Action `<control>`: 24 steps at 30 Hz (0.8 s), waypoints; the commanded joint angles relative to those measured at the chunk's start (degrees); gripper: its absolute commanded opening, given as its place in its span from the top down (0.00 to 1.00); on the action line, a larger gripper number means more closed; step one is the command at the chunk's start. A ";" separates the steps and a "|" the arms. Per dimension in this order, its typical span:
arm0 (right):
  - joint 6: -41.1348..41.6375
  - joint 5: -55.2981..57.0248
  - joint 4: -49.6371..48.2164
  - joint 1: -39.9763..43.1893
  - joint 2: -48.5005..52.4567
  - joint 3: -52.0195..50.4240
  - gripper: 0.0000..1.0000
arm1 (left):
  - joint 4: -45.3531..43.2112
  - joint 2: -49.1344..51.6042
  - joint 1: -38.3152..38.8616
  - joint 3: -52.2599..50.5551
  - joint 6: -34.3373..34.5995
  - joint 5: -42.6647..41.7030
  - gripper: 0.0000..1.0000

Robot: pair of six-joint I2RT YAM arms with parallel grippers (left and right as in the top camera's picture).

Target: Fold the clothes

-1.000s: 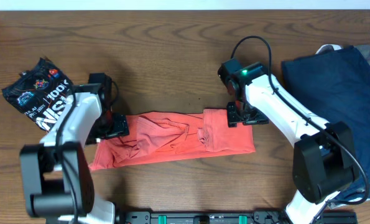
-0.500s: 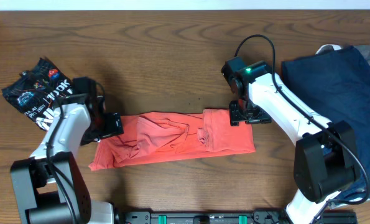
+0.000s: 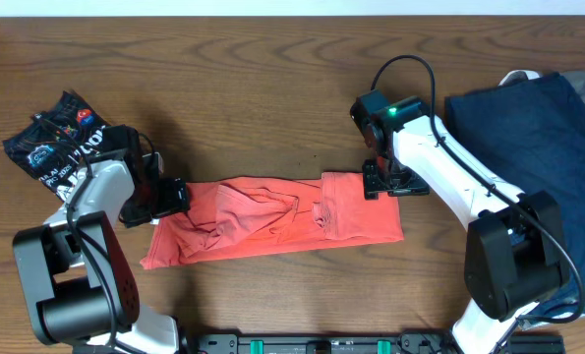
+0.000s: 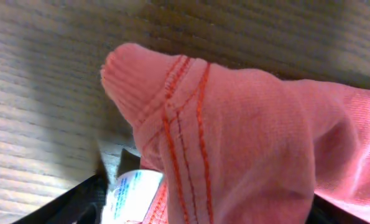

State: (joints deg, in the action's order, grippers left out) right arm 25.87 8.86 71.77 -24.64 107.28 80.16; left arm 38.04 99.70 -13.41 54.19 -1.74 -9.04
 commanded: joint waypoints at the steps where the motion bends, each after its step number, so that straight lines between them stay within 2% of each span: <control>1: -0.68 0.81 0.26 0.46 -1.14 -0.02 0.30 | -0.20 4.52 -0.13 -1.55 -1.22 -2.36 0.27; 4: -0.68 0.81 0.44 0.55 -1.14 -0.02 0.30 | 0.24 4.42 -0.13 -1.51 -1.20 -2.38 0.51; 5: -0.66 0.81 0.48 0.66 -1.14 -0.02 0.30 | 0.31 4.42 -0.13 -1.51 -1.20 -2.38 0.63; 11: -0.68 0.81 0.50 1.05 -1.14 -0.02 0.30 | 1.14 4.33 -0.13 -0.83 -1.01 -2.32 0.81; 12: -0.68 0.81 0.57 1.14 -1.14 -0.02 0.30 | 1.77 4.33 -0.13 -0.35 -1.01 -2.27 0.87; 15: -0.68 0.81 0.74 1.55 -1.14 -0.02 0.30 | 5.79 4.33 -0.20 2.58 0.98 0.35 0.94; 20: -0.66 0.79 0.74 2.16 -1.14 -0.02 0.31 | 15.74 4.33 -0.20 10.25 6.67 8.39 0.94; 24: -0.66 0.81 0.92 2.54 -1.14 -0.02 0.30 | 22.05 4.33 -0.20 16.39 8.57 10.21 0.94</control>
State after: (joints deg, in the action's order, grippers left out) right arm 25.82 8.82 72.47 -23.55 107.28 80.14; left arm 58.24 104.05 -13.41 66.00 3.68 -3.38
